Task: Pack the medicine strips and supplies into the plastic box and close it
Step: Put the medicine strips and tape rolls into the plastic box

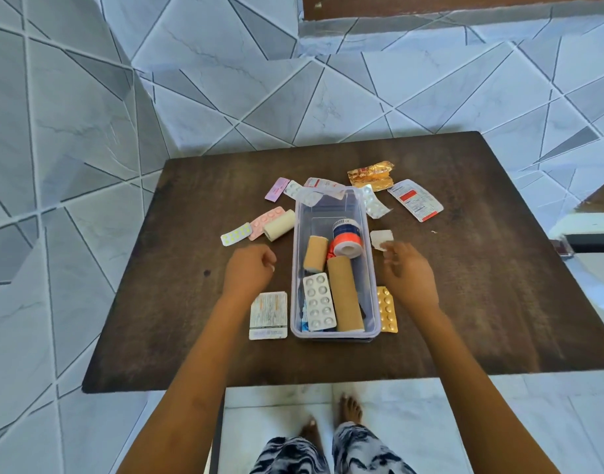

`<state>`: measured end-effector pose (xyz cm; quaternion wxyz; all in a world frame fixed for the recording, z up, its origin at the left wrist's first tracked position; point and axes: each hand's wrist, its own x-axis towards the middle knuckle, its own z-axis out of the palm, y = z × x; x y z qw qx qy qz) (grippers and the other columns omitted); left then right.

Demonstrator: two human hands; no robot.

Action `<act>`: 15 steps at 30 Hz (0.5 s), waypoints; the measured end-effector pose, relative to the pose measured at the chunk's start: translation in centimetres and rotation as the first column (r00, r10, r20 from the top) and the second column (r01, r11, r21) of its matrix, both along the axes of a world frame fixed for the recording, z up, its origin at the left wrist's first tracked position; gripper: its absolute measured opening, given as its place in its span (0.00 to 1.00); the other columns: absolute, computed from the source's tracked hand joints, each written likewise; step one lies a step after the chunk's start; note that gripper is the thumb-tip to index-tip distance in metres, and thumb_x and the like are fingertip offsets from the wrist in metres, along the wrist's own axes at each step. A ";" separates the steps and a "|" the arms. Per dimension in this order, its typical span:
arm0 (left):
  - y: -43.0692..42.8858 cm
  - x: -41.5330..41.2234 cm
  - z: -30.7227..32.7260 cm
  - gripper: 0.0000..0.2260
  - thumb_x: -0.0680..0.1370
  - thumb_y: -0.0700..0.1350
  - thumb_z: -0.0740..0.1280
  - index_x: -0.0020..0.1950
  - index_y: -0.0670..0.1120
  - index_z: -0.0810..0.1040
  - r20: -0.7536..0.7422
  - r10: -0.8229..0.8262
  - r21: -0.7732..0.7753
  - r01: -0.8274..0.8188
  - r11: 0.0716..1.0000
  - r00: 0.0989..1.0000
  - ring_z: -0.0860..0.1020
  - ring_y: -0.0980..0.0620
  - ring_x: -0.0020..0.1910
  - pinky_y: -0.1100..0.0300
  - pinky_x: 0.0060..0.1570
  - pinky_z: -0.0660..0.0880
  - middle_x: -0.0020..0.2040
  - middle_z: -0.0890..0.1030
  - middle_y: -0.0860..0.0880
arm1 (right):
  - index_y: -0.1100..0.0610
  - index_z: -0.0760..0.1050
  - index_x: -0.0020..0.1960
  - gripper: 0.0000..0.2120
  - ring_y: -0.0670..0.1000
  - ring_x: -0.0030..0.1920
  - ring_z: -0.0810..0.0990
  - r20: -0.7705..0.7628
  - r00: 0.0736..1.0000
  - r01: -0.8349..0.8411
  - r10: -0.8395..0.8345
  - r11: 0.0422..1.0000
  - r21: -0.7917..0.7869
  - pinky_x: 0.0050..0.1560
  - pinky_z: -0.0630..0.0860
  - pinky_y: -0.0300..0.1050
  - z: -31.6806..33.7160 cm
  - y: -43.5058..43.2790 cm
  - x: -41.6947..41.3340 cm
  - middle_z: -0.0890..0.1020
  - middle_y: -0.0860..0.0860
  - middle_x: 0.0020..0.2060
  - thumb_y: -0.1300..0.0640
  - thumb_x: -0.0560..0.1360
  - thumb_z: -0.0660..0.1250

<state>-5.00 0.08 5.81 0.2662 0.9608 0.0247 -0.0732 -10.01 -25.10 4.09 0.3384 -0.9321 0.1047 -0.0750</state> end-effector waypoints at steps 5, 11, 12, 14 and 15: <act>1.4 -2.9 -3.2 0.30 0.69 0.42 0.72 0.70 0.48 0.67 -0.351 -0.203 0.244 0.299 0.922 0.914 0.70 0.44 0.68 0.50 0.64 0.71 0.70 0.70 0.45 | 0.58 0.65 0.69 0.27 0.58 0.65 0.72 -0.277 0.961 -0.017 -0.010 0.995 -0.095 0.62 0.72 0.54 -2.8 -0.8 -3.5 0.71 0.58 0.67 0.65 0.71 0.65; 0.6 -4.2 -5.0 0.41 0.67 0.43 0.75 0.75 0.47 0.56 -0.375 -0.299 0.350 0.433 0.831 0.877 0.63 0.42 0.71 0.49 0.68 0.68 0.75 0.61 0.45 | 0.56 0.42 0.76 0.48 0.55 0.77 0.47 -0.581 0.788 -0.390 0.205 0.896 -0.213 0.76 0.51 0.55 -4.4 -0.6 -3.6 0.47 0.54 0.77 0.52 0.69 0.72; 0.5 -4.1 -4.9 0.41 0.67 0.43 0.75 0.75 0.46 0.58 -0.364 -0.292 0.368 0.425 0.827 0.884 0.64 0.42 0.70 0.50 0.66 0.69 0.73 0.63 0.45 | 0.56 0.42 0.76 0.48 0.55 0.77 0.48 -0.587 0.782 -0.405 0.210 0.887 -0.222 0.76 0.51 0.55 -4.6 -0.4 -3.4 0.48 0.54 0.77 0.51 0.69 0.72; 0.3 -4.2 -4.5 0.38 0.67 0.45 0.75 0.73 0.46 0.60 -0.345 -0.274 0.402 0.405 0.821 0.898 0.64 0.43 0.69 0.50 0.65 0.68 0.70 0.66 0.45 | 0.56 0.43 0.76 0.49 0.56 0.76 0.51 -0.601 0.773 -0.416 0.205 0.879 -0.235 0.75 0.54 0.55 -4.6 -0.2 -3.1 0.50 0.54 0.77 0.51 0.68 0.73; 0.4 -4.1 -4.5 0.36 0.68 0.45 0.75 0.72 0.47 0.63 -0.323 -0.259 0.424 0.384 0.820 0.910 0.64 0.43 0.69 0.49 0.65 0.68 0.69 0.68 0.45 | 0.56 0.45 0.76 0.49 0.58 0.75 0.54 -0.599 0.778 -0.410 0.189 0.875 -0.257 0.74 0.56 0.56 -4.4 -0.2 -2.9 0.53 0.55 0.76 0.51 0.66 0.74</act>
